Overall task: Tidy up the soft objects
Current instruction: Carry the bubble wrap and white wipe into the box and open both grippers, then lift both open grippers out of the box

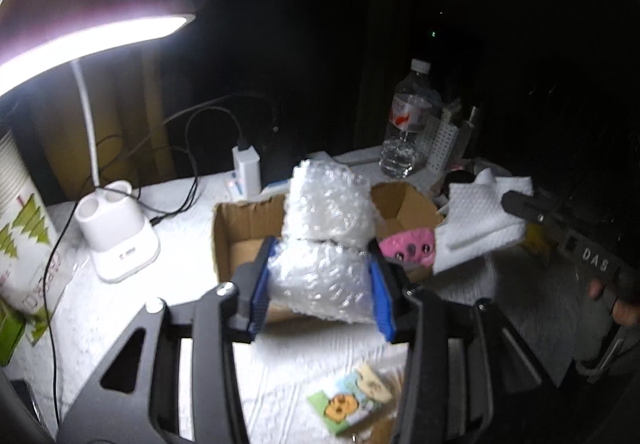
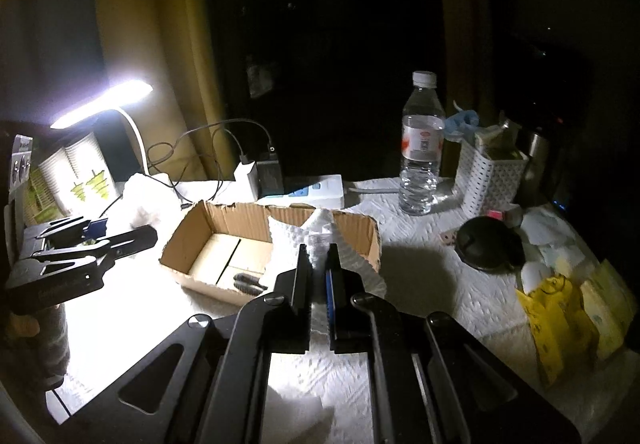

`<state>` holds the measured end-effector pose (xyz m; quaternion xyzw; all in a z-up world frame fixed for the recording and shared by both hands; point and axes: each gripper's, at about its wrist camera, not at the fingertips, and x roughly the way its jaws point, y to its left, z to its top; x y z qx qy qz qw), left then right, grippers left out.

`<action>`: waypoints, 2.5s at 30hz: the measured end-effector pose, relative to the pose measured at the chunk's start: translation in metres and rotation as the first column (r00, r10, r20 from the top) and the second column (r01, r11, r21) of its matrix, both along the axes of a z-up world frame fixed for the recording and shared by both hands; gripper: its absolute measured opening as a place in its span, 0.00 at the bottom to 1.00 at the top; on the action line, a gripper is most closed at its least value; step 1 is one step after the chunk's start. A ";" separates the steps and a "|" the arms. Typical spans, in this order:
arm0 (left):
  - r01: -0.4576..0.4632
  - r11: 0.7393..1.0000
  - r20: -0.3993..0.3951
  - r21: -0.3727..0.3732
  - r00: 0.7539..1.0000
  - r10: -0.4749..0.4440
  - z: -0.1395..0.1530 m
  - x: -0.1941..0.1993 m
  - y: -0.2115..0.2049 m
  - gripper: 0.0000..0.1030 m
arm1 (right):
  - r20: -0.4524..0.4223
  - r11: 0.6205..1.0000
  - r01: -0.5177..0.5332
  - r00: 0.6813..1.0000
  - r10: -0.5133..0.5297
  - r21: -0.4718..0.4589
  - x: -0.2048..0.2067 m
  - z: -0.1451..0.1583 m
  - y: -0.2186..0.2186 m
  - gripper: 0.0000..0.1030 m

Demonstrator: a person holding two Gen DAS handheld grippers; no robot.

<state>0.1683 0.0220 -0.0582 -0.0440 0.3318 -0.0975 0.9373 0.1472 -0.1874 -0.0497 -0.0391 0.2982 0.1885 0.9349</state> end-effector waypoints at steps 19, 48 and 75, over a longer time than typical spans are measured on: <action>0.008 1.000 -0.101 -0.005 0.995 -0.009 -0.067 0.098 0.005 0.42 | -0.057 1.000 -0.017 0.998 0.015 -0.023 0.088 -0.025 0.039 0.06; 0.088 0.995 -0.184 0.054 0.980 -0.077 -0.117 0.112 -0.015 0.43 | -0.263 0.996 0.010 0.964 -0.032 -0.086 0.140 -0.130 0.064 0.06; 0.022 1.000 -0.141 0.002 0.990 -0.021 -0.069 0.094 -0.011 0.82 | -0.200 0.997 0.034 0.979 -0.048 -0.073 0.101 -0.080 0.047 0.49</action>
